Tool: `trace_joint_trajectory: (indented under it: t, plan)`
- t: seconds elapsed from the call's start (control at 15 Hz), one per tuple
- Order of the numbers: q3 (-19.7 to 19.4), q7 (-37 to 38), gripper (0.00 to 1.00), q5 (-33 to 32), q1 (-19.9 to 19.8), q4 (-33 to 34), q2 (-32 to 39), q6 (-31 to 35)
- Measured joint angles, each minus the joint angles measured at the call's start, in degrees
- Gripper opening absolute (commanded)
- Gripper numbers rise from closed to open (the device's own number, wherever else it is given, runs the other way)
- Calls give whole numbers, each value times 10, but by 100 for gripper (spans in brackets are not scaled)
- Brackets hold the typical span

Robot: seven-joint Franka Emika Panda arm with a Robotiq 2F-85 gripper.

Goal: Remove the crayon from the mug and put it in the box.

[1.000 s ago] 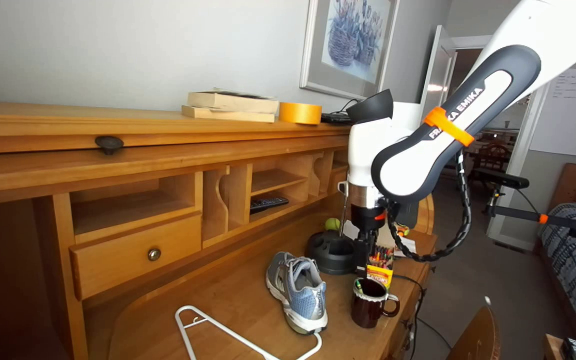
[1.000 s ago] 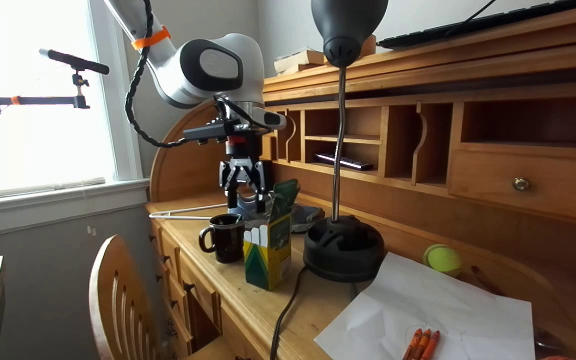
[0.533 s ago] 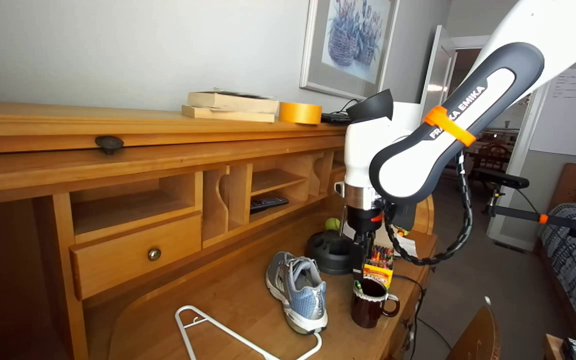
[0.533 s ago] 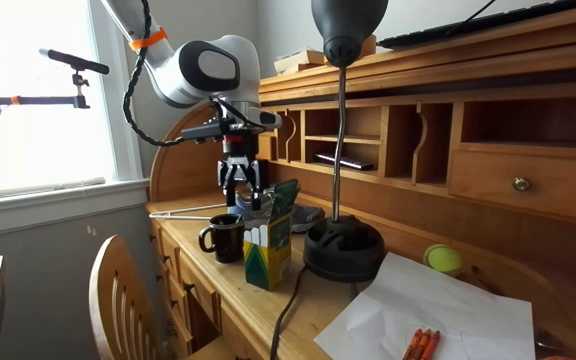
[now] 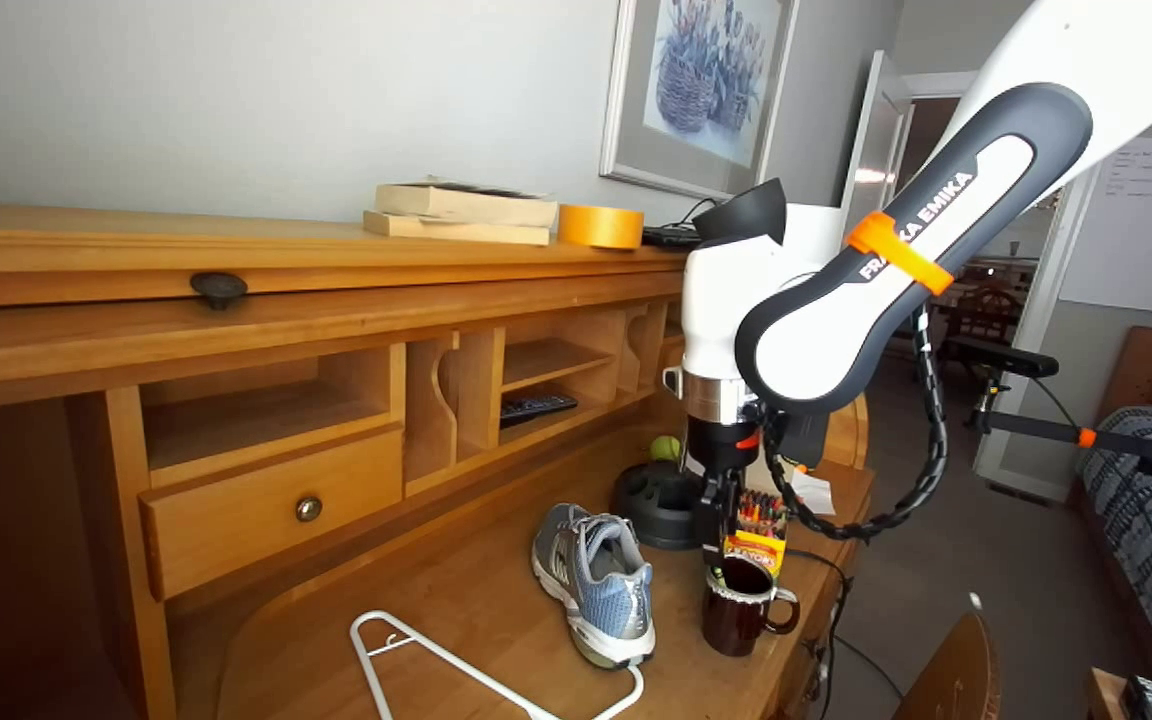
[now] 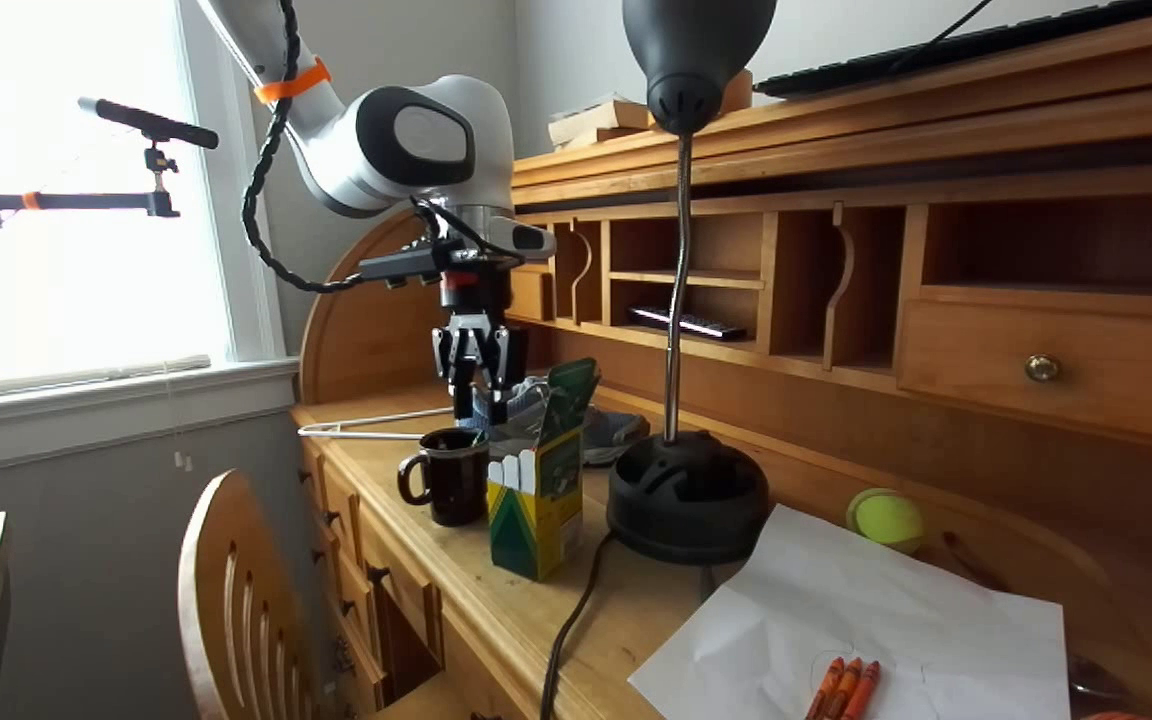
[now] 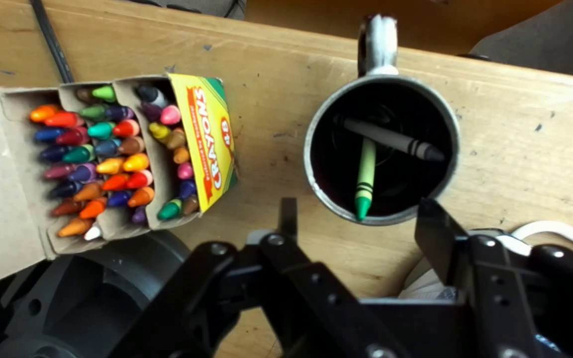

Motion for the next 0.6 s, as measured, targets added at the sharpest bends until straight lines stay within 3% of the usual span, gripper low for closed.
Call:
trace_joint_trajectory:
  t: [0.6]
  plan:
    - [7,0,50,3,1,-1,7,0]
